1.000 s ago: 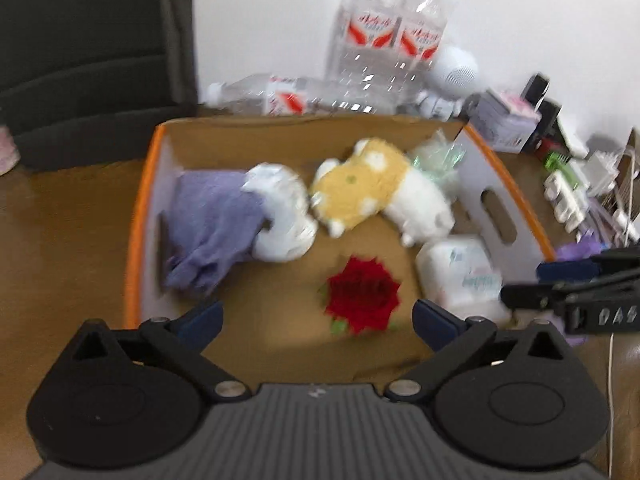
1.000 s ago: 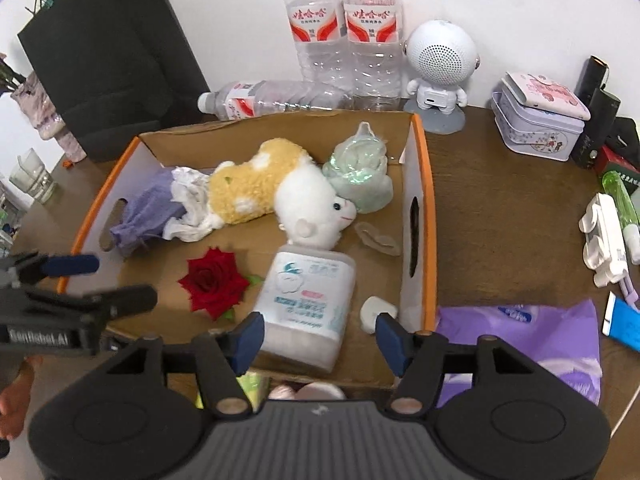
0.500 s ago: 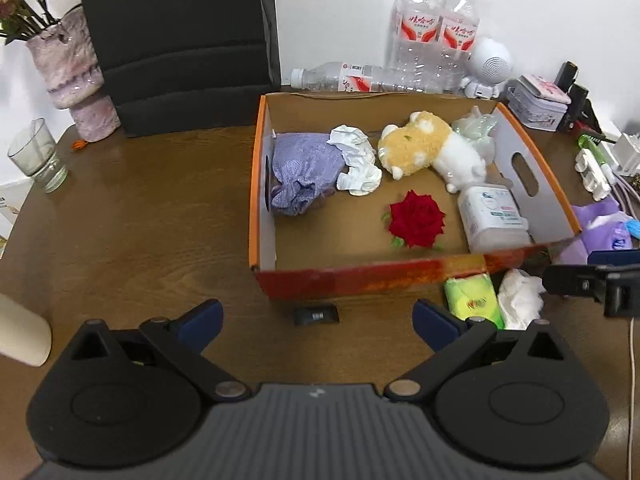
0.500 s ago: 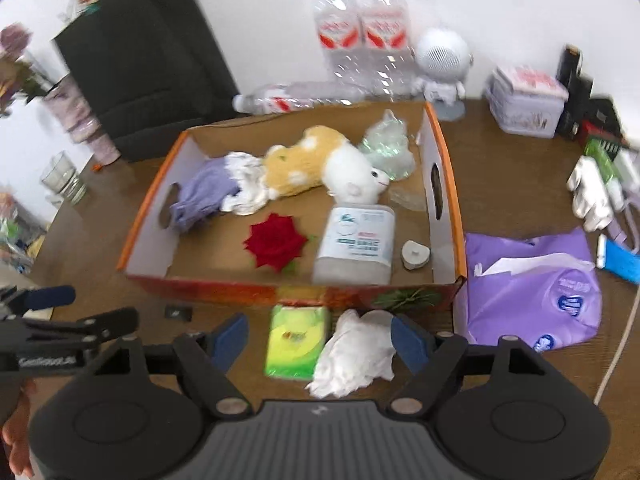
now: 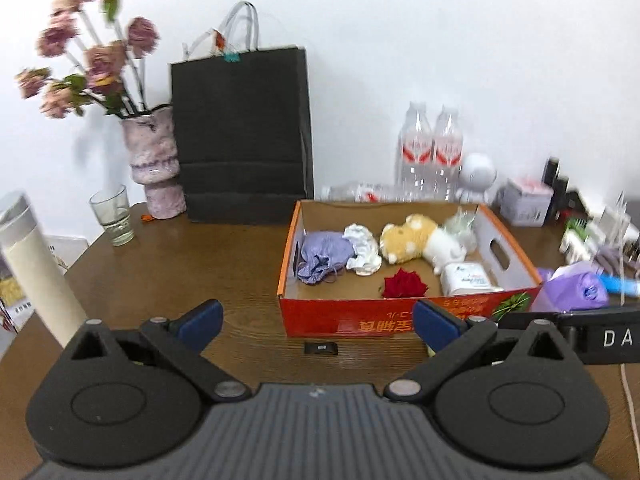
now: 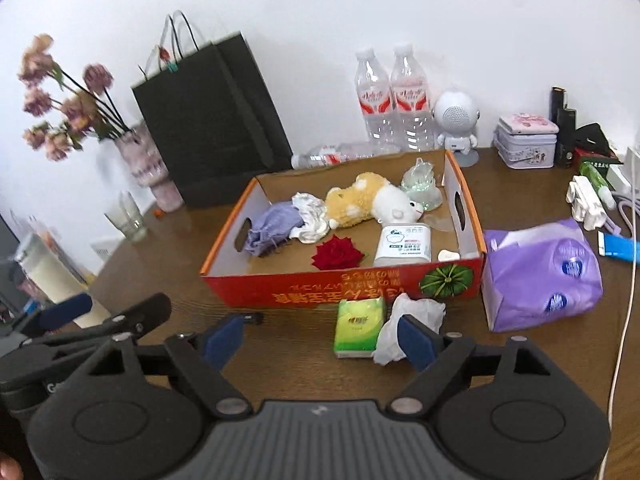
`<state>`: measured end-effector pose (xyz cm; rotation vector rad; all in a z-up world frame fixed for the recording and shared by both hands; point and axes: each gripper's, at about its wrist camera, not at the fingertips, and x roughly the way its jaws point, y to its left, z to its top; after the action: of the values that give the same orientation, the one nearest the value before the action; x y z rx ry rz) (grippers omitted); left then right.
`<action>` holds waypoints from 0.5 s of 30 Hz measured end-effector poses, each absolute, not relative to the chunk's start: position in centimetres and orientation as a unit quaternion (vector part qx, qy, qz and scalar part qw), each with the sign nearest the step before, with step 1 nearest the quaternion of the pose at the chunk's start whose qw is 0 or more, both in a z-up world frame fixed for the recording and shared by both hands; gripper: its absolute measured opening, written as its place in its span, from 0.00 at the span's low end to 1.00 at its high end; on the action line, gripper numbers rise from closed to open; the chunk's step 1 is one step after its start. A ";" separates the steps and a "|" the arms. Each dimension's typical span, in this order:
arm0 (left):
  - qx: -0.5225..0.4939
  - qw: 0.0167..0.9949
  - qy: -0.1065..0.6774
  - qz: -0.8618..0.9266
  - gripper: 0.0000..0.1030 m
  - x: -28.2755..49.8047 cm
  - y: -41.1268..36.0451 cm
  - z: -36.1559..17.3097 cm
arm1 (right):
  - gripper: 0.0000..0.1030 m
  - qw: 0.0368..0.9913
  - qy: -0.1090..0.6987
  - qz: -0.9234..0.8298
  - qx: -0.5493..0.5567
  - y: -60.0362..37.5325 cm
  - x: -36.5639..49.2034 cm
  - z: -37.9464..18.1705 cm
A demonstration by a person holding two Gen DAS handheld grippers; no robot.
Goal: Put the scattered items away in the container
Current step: 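Withdraw both tools from the box back over the table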
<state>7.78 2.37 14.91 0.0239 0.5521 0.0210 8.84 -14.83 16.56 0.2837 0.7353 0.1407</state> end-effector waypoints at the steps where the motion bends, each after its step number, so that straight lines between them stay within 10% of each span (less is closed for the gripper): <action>1: 0.010 0.965 0.260 0.011 1.00 6.7 2.5 14.6 | 0.82 0.928 0.343 0.066 0.134 -14.7 7.8 16.4; 15: 0.019 0.987 0.157 0.013 1.00 -5.3 3.5 8.4 | 0.87 0.967 0.238 0.029 0.088 -12.6 -4.7 10.2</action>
<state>-5.34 3.48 8.41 0.0378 0.3152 0.0270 -4.70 -12.59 10.19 0.1770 0.4805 0.0582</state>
